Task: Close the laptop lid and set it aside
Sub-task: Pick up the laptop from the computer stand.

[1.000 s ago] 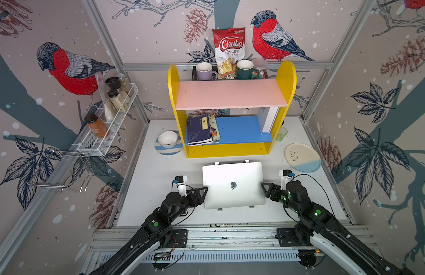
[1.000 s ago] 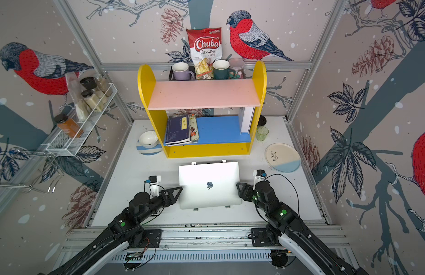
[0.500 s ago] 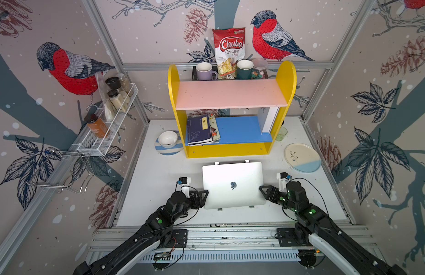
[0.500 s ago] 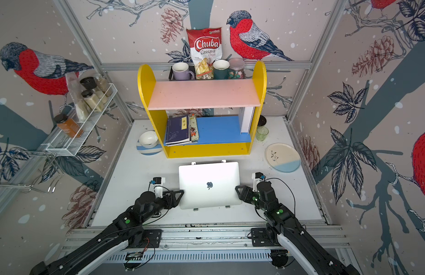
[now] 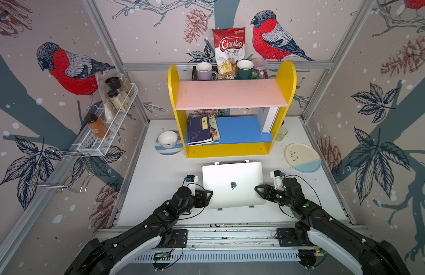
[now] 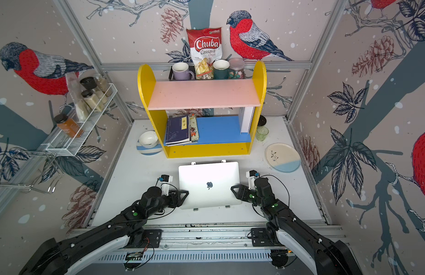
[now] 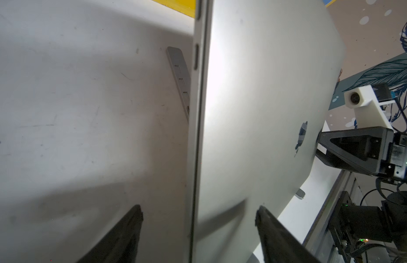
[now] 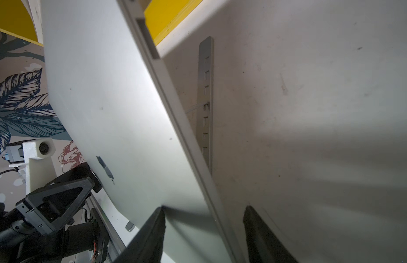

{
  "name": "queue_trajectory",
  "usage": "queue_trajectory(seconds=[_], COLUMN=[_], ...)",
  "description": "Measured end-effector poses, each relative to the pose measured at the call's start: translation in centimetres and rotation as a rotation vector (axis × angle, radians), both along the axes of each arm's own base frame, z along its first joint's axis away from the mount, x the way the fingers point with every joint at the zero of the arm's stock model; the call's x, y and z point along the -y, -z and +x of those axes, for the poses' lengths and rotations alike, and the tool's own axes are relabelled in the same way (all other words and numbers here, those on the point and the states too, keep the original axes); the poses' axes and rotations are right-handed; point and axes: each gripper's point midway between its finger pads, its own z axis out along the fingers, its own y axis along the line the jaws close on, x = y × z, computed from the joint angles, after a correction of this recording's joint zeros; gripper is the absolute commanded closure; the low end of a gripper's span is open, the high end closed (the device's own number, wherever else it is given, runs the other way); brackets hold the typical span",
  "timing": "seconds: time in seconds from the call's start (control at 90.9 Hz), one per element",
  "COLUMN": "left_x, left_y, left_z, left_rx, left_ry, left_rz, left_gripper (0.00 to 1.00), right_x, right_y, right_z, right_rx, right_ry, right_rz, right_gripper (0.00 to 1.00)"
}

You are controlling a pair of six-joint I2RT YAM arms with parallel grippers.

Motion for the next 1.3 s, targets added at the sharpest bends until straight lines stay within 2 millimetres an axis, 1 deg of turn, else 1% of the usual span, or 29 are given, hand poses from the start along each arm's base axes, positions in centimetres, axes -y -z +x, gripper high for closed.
queue_trajectory(seconds=[0.099,0.319,0.374,0.528,0.814,1.089,1.299], left_x=[0.1,0.5,0.5,0.5,0.2,1.3,1.8], left_y=[-0.2,-2.9,-3.3,-3.0,-0.7,-1.1,-0.7], left_z=[-0.2,0.0,0.1,0.2,0.4,0.9,1.2], left_rx=[0.007,0.090,0.103,0.090,0.023,0.041,0.040], left_ry=[-0.001,0.006,0.004,0.000,-0.013,0.012,0.019], left_rz=[-0.032,-0.115,-0.127,-0.114,-0.034,-0.065,-0.068], left_gripper=[0.28,0.29,0.29,0.28,0.29,0.29,0.34], right_x=[0.0,0.1,0.0,-0.1,-0.5,-1.5,-1.9], right_y=[-0.3,-0.9,-1.0,-0.8,-0.6,-0.8,-1.2], right_z=[0.1,0.2,0.2,0.3,0.8,1.7,2.0], right_rx=[0.027,0.068,0.072,0.063,0.052,0.046,0.060], right_ry=[-0.004,0.004,0.004,-0.002,-0.032,-0.083,-0.110], right_rz=[0.011,0.035,0.038,0.036,0.046,0.073,0.108], right_gripper=[0.48,0.49,0.49,0.48,0.47,0.51,0.56])
